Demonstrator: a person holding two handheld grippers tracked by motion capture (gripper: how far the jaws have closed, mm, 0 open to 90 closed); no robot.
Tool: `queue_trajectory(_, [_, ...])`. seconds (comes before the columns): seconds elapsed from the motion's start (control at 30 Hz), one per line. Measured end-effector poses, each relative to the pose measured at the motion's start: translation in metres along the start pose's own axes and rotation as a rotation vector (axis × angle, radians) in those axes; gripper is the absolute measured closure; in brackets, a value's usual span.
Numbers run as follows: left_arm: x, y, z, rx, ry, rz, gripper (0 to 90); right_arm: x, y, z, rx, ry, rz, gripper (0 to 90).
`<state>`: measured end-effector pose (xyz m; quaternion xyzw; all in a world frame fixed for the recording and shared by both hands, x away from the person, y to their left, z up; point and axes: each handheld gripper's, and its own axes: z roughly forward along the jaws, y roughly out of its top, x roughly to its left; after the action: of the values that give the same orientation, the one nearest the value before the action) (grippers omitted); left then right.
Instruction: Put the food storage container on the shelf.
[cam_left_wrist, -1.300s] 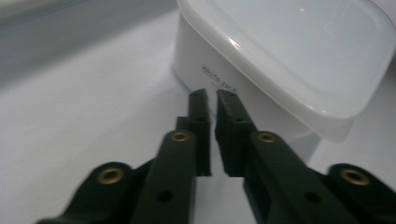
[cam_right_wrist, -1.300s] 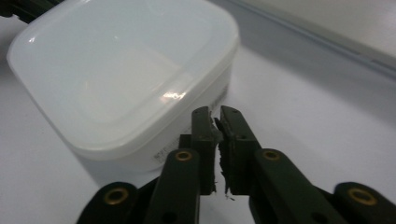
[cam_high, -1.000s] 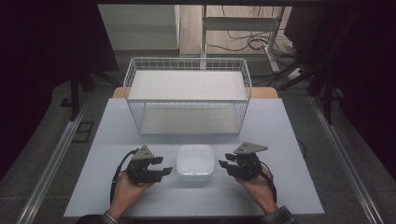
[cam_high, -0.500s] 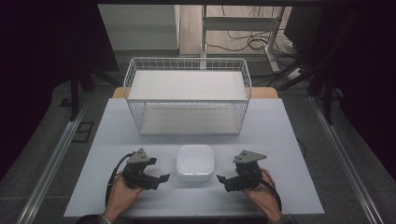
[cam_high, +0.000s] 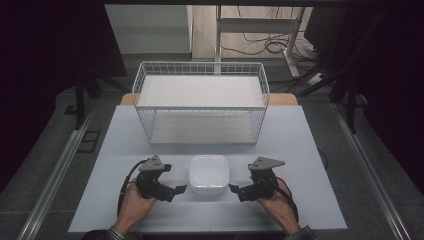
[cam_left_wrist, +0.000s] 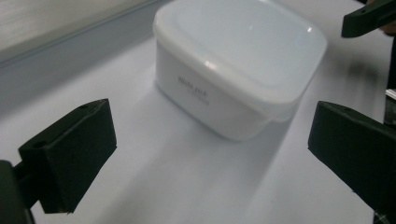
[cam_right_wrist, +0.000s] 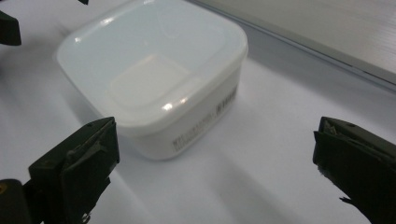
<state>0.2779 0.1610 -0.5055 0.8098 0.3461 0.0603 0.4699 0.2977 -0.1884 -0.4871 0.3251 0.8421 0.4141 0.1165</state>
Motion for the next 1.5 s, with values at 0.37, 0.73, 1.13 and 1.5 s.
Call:
queue_trajectory(0.37, [-0.011, 0.027, 0.015, 0.031, -0.017, 0.066, 7.1, 0.008, 0.026, 0.010, -0.014, -0.004, 0.012, 0.1])
queue_trajectory(0.73, [-0.004, 0.042, 0.035, 0.055, -0.031, 0.006, 14.0, 0.003, 0.042, 0.032, 0.068, 0.036, 0.062, 9.2])
queue_trajectory(1.13, [0.015, 0.022, 0.044, 0.079, -0.156, -0.183, 22.9, -0.009, 0.029, 0.038, 0.119, 0.196, 0.212, 29.0])
queue_trajectory(1.5, [0.006, 0.017, 0.016, 0.015, -0.152, -0.225, 66.9, -0.005, 0.023, 0.009, 0.087, 0.160, 0.307, 67.5])
